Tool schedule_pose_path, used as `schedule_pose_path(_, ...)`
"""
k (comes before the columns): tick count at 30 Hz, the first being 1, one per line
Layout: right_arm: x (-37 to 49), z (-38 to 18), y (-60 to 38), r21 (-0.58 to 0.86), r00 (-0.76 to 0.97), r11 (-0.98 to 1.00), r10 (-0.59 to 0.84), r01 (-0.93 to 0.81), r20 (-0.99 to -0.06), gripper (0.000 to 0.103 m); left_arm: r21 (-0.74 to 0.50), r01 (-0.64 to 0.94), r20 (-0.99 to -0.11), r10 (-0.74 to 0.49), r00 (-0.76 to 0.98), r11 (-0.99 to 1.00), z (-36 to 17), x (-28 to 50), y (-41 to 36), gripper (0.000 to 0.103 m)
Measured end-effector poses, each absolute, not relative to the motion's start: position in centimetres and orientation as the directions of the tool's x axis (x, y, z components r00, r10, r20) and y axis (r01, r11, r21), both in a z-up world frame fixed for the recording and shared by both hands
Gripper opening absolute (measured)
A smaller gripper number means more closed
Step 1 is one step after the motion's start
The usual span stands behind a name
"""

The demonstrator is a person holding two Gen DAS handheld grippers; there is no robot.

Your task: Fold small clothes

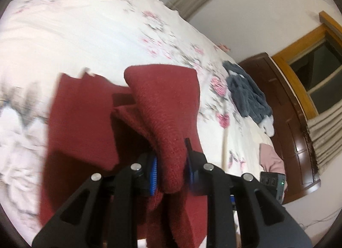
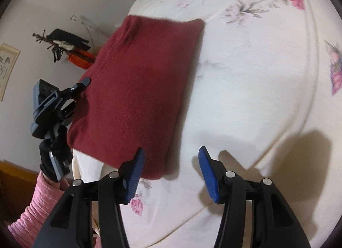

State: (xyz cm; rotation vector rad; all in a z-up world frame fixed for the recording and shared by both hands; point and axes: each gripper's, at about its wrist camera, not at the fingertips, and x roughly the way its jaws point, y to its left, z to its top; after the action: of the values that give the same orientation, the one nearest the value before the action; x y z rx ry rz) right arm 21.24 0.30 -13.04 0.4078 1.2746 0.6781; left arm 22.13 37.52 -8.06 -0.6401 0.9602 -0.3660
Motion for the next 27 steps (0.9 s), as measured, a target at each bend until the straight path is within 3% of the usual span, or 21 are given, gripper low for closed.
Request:
schedule_pose_path(9, 21.4, -12.6, 4.5, 0.646, 0.090, 0.707, 0.691, -0.289, -0.717, 0.054, -0.622, -0.076, -0.677, -0.487, 0.551, 0.780, -9.3, 21.4, 44.4, 0.020)
schedule_pose_path(17, 21.2, -12.9, 7.3, 0.658, 0.050, 0.689, 0.701, -0.302, -0.711, 0.055, -0.652, -0.107, -0.693, -0.533, 0.485, 0.750, -13.6, 21.9, 45.5, 0.020)
schedule_pose_path(27, 21.3, -13.2, 9.4, 0.662, 0.025, 0.684, 0.701, -0.306, -0.712, 0.061, -0.657, -0.129, -0.696, -0.532, 0.483, 0.743, -13.0, 19.1, 47.2, 0.032)
